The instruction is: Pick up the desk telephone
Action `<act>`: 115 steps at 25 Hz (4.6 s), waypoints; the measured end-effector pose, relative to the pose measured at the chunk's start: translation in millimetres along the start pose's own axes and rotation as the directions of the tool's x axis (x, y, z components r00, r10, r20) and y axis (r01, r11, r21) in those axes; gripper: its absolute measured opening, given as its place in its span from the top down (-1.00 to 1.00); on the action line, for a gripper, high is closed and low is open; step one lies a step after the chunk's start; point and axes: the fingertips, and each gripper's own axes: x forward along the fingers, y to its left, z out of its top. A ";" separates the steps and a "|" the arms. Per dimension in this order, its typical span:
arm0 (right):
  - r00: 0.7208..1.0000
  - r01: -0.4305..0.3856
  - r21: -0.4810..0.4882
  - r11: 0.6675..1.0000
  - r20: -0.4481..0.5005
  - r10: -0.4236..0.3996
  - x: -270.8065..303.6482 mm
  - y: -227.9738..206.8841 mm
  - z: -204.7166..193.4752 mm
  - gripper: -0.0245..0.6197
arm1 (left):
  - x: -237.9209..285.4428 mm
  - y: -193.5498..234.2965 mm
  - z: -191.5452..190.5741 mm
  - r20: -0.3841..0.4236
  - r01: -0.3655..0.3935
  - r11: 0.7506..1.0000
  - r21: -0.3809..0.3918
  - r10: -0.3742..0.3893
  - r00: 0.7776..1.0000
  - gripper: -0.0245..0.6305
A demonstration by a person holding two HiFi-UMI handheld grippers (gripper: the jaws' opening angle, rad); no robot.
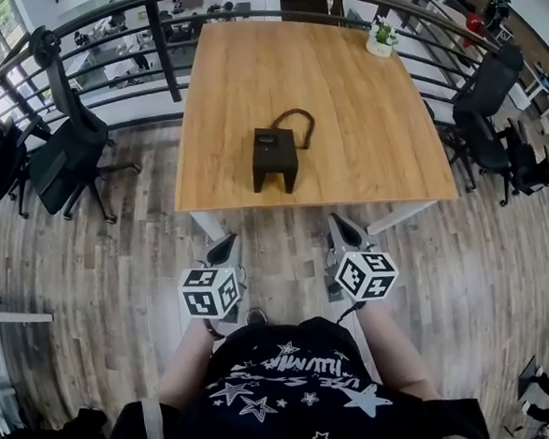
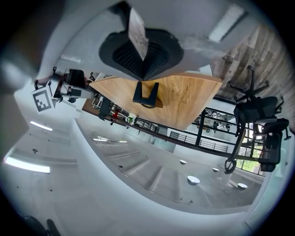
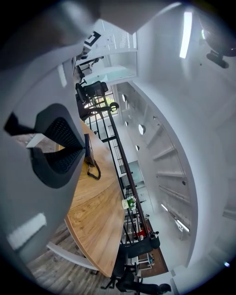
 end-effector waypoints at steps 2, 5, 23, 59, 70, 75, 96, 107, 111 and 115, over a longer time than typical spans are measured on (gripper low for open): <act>1.000 0.022 0.006 1.000 -0.002 -0.022 1.1 0.3 -3.0 0.92 | 2.0 5.2 -0.1 -0.011 0.016 1.000 0.001 -0.016 1.000 0.92; 0.999 0.043 0.016 0.999 -0.010 -0.043 0.9 -2.3 -7.7 0.92 | 5.8 10.2 -2.2 -0.022 0.030 0.999 -0.016 -0.030 0.999 0.92; 1.000 -0.009 0.076 0.997 -0.026 0.011 70.7 -68.9 19.0 0.92 | 73.8 3.5 17.7 -0.040 -0.042 0.978 -0.204 0.035 0.999 0.92; 0.979 -0.168 0.068 0.983 -0.105 0.175 186.1 -193.5 89.3 0.92 | 245.0 15.4 65.3 0.200 0.107 0.446 -0.889 0.166 0.966 -0.11; 0.971 -0.194 0.089 0.977 -0.128 0.204 203.3 -207.9 84.1 0.92 | 248.0 27.8 55.9 0.166 0.058 0.433 -0.899 0.214 0.963 0.26; 0.967 -0.208 0.103 0.973 -0.131 0.220 206.0 -202.6 80.0 0.92 | 247.2 28.8 57.3 0.168 0.063 0.435 -0.898 0.208 0.963 0.29; 0.974 -0.198 0.095 0.976 -0.096 0.207 158.0 -161.2 69.0 0.92 | 173.1 -14.0 82.9 0.356 0.314 0.497 -0.809 -0.012 0.935 0.32; 0.978 -0.187 0.110 0.976 -0.067 0.195 105.6 -125.1 49.7 0.92 | 109.1 -34.1 68.7 0.379 0.353 0.506 -0.787 -0.055 0.924 0.32; 0.980 -0.183 0.109 0.977 -0.063 0.191 78.9 -111.9 40.7 0.92 | 83.1 -38.6 51.9 0.377 0.353 0.502 -0.790 -0.056 0.924 0.33; 0.982 -0.174 0.103 0.979 -0.060 0.181 52.2 -98.0 33.3 0.92 | 57.8 -42.8 40.0 0.374 0.351 0.496 -0.794 -0.057 0.926 0.33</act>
